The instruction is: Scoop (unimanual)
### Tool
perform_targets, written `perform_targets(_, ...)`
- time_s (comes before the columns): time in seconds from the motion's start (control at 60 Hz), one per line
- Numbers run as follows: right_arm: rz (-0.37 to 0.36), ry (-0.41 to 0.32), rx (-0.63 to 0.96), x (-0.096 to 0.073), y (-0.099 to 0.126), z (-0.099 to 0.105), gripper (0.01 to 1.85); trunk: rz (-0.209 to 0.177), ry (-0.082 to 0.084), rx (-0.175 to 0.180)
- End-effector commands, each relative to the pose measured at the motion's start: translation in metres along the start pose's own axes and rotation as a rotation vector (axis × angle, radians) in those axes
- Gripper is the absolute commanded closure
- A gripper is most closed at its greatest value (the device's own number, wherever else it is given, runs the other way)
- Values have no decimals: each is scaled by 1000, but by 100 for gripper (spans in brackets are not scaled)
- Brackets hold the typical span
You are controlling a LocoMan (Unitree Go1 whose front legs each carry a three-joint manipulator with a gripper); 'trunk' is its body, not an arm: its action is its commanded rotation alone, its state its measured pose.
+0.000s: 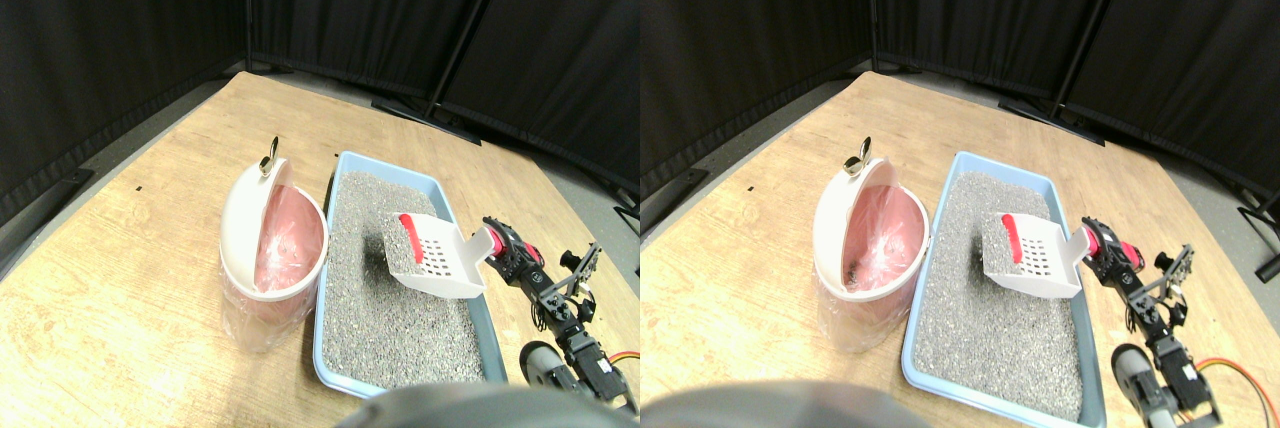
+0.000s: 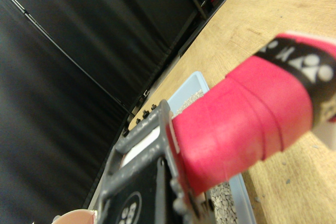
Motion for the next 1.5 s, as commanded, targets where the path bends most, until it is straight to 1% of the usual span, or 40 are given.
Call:
perform_targets(0.017,32,-106,60,2,2,14,181,1,-17,-12)
perform_targets(0.15,45,-114,48,5,1,21,181,-2,-19,-10)
perform_targets(0.317,31,-123,49,8,2,27,181,4,-23,-13)
perform_targets(0.4,14,-127,104,11,4,28,181,5,-24,-15)
perform_targets(0.433,15,-126,112,12,4,28,181,5,-24,-15)
perform_targets(0.483,20,-123,164,15,4,28,181,7,-26,-16)
perform_targets(0.567,17,-124,174,18,4,29,181,12,-27,-18)
perform_targets(0.6,4,-124,174,19,5,29,181,12,-27,-18)
perform_targets(0.617,4,-123,174,19,5,29,181,13,-30,-19)
perform_targets(0.683,9,-125,189,22,7,30,181,14,-30,-21)
perform_targets(0.7,8,-126,197,22,7,30,181,16,-36,-19)
perform_targets(0.767,1,-132,222,23,8,29,181,18,-35,-20)
perform_targets(0.833,15,-134,243,25,9,28,181,19,-36,-21)
perform_targets(0.9,24,-144,342,27,8,24,181,21,-34,-23)
perform_targets(0.933,19,-144,338,27,9,24,181,23,-34,-23)
perform_targets(0.967,34,-148,346,29,9,23,181,25,-35,-24)
perform_targets(1.0,24,-140,417,29,10,23,181,25,-35,-24)
perform_targets(1.033,37,-150,428,30,11,23,181,26,-35,-24)
perform_targets(1.133,34,-145,446,31,12,24,181,29,-37,-25)
perform_targets(1.25,56,-145,459,36,15,23,181,31,-38,-25)
perform_targets(1.4,63,-130,458,38,17,24,181,31,-38,-25)
perform_targets(1.467,62,-132,474,39,19,25,181,31,-38,-25)
perform_targets(1.5,76,-136,491,39,19,25,181,31,-38,-25)
